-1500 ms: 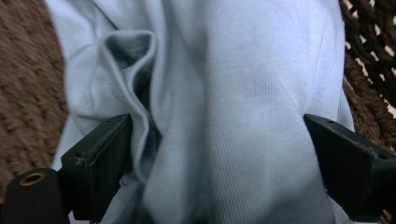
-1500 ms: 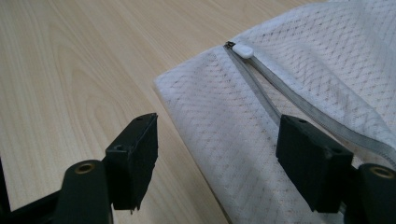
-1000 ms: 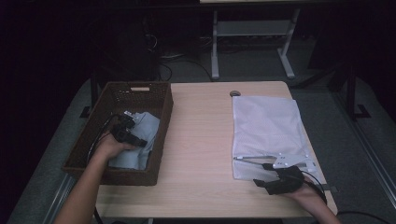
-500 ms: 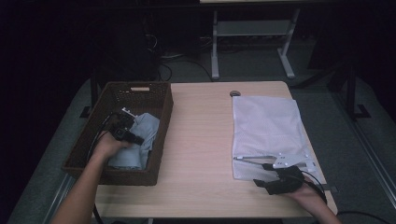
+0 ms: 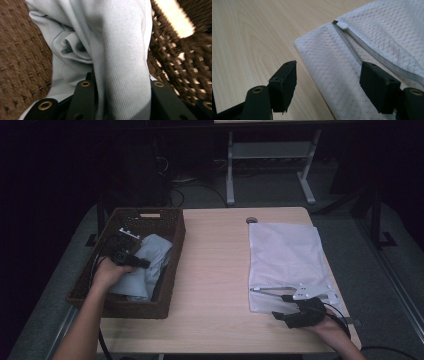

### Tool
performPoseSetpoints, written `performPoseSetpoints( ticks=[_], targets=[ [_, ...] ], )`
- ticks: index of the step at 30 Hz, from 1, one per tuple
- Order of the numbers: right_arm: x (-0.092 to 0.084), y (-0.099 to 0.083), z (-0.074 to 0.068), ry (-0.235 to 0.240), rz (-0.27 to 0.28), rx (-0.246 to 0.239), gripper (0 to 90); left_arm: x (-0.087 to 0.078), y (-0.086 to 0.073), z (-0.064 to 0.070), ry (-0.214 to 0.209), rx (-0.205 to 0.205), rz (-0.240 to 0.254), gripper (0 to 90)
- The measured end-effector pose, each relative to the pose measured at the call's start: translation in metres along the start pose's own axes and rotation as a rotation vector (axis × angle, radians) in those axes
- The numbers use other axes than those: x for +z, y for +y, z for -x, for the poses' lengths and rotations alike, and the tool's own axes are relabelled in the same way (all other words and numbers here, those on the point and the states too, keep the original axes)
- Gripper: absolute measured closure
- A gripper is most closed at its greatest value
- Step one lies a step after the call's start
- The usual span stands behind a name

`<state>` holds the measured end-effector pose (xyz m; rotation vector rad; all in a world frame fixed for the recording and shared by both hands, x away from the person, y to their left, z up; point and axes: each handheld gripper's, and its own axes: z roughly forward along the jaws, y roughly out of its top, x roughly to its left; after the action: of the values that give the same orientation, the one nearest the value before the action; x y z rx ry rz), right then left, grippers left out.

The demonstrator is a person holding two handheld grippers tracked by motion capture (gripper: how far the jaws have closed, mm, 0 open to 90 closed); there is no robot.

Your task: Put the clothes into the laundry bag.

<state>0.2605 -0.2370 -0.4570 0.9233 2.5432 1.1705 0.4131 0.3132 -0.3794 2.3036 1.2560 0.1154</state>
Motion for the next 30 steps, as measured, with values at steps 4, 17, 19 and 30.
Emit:
performPoseSetpoints(
  ticks=[4,17,19,30],
  targets=[
    [0.0,0.0,0.0,0.0,0.0,0.001,29.1,-0.015,0.004,0.001,-0.001,-0.009,0.027,69.0],
    [0.0,0.0,0.0,-0.001,0.001,0.0,29.1,-0.055,0.007,0.002,-0.018,-0.013,0.098,69.3],
    [0.0,0.0,0.0,-0.001,0.001,0.001,29.1,-0.06,0.008,0.004,-0.016,-0.005,0.107,69.3],
    [0.0,0.0,0.001,-0.003,0.006,0.0,29.1,-0.093,0.022,0.027,-0.048,0.034,0.201,69.3]
  ],
)
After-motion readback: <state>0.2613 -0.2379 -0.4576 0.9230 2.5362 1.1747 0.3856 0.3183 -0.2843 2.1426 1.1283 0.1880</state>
